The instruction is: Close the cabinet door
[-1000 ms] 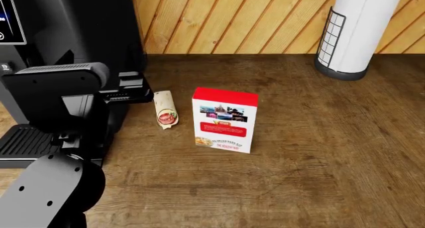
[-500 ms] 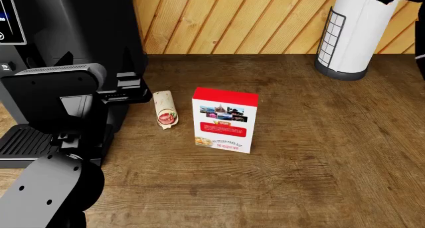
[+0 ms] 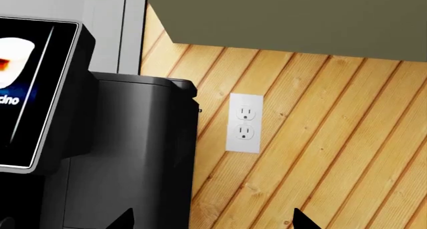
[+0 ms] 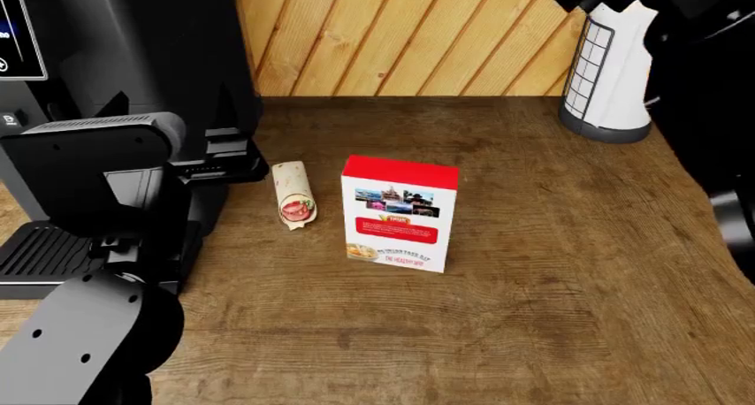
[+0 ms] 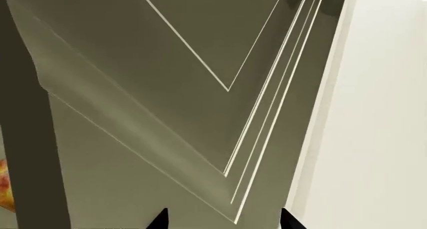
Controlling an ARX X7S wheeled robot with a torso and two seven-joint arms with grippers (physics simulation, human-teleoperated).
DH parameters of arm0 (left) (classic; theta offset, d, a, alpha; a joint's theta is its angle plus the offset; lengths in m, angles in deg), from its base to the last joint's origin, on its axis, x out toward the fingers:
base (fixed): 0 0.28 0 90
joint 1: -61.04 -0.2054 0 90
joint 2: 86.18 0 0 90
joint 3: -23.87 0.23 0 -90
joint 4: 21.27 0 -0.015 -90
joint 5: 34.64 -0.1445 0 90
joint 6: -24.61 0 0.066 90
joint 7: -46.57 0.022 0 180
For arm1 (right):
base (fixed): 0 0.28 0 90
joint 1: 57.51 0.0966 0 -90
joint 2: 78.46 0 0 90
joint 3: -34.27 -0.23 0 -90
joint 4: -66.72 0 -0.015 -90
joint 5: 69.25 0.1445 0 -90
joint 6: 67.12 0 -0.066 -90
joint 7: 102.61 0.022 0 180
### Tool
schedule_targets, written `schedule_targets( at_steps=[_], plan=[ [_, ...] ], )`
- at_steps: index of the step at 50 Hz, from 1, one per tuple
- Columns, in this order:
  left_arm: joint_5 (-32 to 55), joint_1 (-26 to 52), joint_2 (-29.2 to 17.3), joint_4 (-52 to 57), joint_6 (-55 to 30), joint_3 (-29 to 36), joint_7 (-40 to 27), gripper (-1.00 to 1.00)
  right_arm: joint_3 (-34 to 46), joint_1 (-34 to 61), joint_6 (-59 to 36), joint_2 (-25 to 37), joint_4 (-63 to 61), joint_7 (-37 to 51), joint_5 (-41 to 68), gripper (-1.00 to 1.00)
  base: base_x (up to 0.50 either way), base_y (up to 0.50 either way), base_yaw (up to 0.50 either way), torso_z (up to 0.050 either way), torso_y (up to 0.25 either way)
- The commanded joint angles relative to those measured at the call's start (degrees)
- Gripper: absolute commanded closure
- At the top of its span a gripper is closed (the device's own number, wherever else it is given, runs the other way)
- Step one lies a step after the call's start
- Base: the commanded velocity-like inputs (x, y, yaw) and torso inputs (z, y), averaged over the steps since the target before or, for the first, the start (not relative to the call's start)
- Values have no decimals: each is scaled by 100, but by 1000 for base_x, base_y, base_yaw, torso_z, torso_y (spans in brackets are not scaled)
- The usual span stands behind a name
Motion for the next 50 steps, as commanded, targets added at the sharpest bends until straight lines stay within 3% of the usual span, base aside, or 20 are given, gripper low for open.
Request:
schedule_targets(
  at_steps=[1, 17, 33, 50],
  plan=[
    [14, -6, -16, -36, 50, 13, 6, -100, 428, -703, 789, -333, 767, -956, 2179, -100, 0, 0, 5, 0, 0],
    [43, -5, -34, -100, 121, 7, 11, -100, 699, -876, 1266, -744, 1667, -1347, 2041, -100, 6, 2, 4, 0, 0],
    [70, -6, -49, -166, 194, 6, 21, -100, 2573, -564, 2246, -763, 2139, -1136, 3827, -100, 5, 2, 4, 0, 0],
    [110, -8, -80, -273, 294, -46, 45, -100, 2693, -813, 2241, -764, 1960, -1235, 3772, -100, 5, 1, 3, 0, 0]
  ],
)
